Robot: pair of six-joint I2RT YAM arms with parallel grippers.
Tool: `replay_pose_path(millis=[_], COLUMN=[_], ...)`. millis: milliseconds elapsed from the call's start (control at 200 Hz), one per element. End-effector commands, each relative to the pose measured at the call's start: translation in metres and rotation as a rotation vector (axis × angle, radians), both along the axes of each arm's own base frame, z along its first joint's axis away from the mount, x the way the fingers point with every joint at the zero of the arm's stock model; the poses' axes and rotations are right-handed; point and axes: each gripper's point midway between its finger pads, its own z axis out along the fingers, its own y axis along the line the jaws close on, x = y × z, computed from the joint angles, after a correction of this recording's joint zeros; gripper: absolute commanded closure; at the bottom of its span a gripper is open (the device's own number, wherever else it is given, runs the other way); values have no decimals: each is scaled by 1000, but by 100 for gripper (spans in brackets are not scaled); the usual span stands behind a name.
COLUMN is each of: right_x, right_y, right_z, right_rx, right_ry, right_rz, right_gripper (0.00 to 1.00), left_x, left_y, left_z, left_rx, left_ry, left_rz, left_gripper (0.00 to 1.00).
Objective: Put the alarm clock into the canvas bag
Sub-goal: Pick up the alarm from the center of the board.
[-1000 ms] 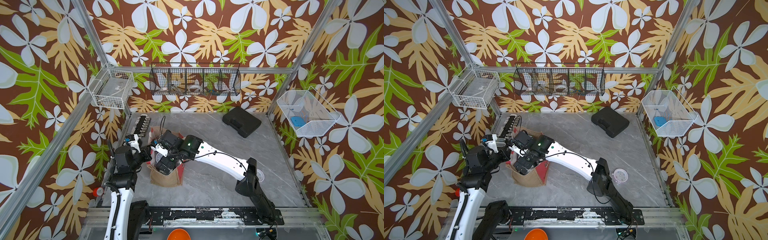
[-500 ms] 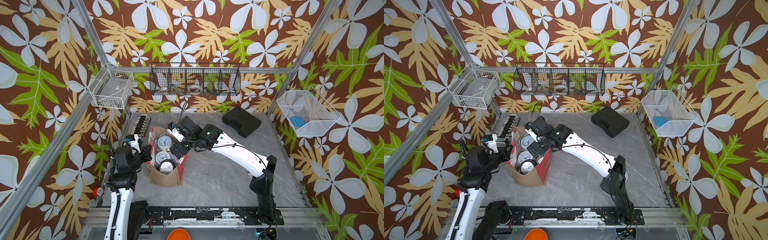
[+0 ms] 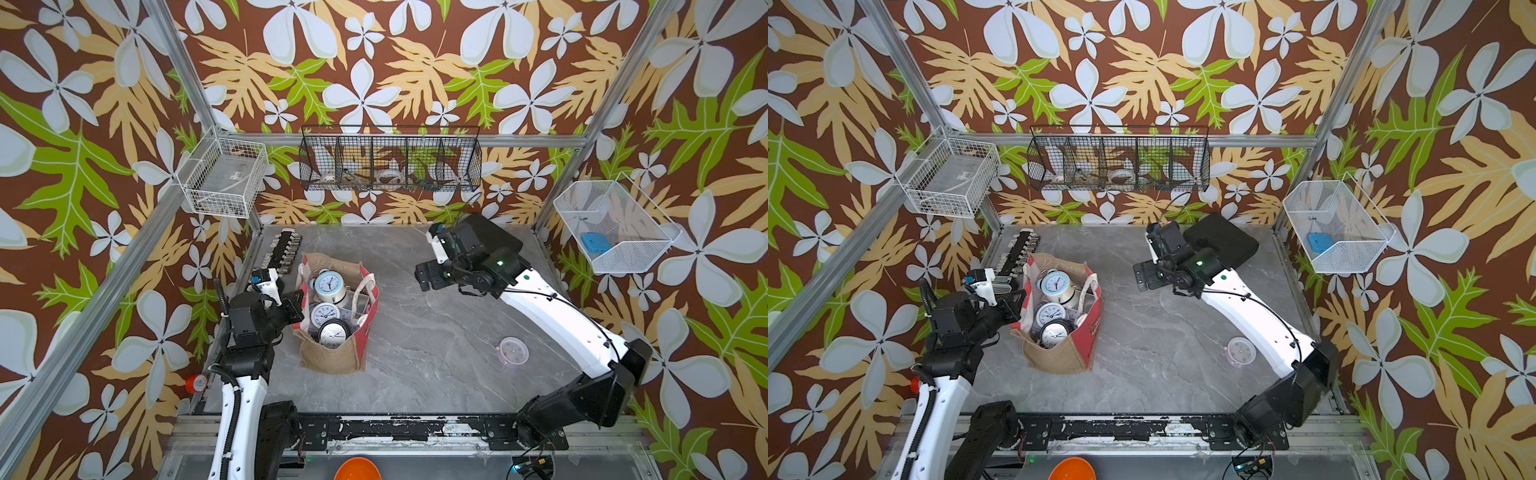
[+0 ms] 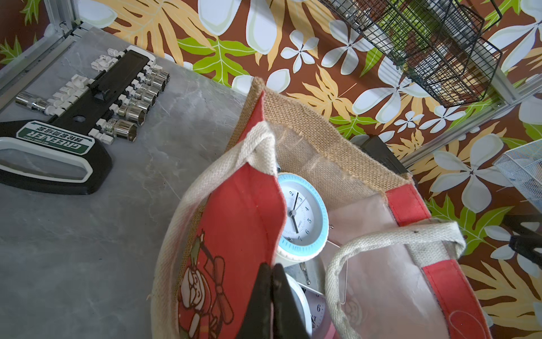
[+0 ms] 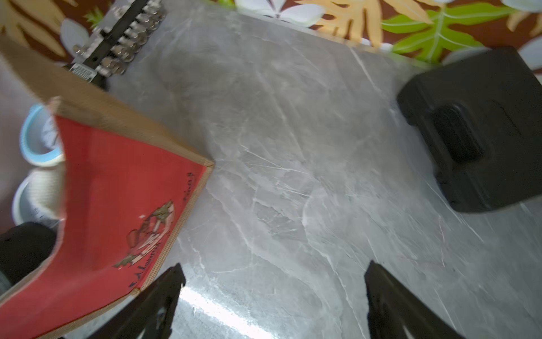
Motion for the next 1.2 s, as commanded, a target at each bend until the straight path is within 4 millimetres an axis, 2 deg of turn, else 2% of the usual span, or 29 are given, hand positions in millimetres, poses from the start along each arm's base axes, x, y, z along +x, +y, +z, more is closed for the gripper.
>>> replay_pose_path(millis=[0, 95, 240, 335, 470, 596, 871, 1021, 1196], right_x=[6, 1, -19, -36, -59, -76, -104, -117, -123], right_y=[-42, -90, -150, -180, -210, -223, -228, -235, -236], right_z=[-6, -24, -49, -71, -105, -130, -170, -183, -195], right_rx=[71, 115, 124, 102, 68, 51, 119, 136, 166], right_ry=[-5, 29, 51, 97, 201, 270, 348, 390, 420], right_rz=[-179, -346, -600, -734, -875, -954, -1033, -1100, -1134], right_gripper=[4, 4, 3, 2, 1, 0, 1, 0, 0], left_x=[0, 0, 1, 0, 0, 1, 1, 1, 0], left_y=[-2, -2, -2, -2, -2, -2, -2, -2, -2], left_z=[1, 1, 0, 0, 0, 0, 0, 0, 1], left_rx=[-2, -3, -2, -2, -2, -2, -2, -2, -1], left_ry=[-7, -7, -6, -5, -5, -3, -4, -5, -6], left_rz=[-14, -13, -13, -14, -12, -12, -13, -15, -13], left_gripper=[100, 100, 100, 100, 100, 100, 100, 100, 100])
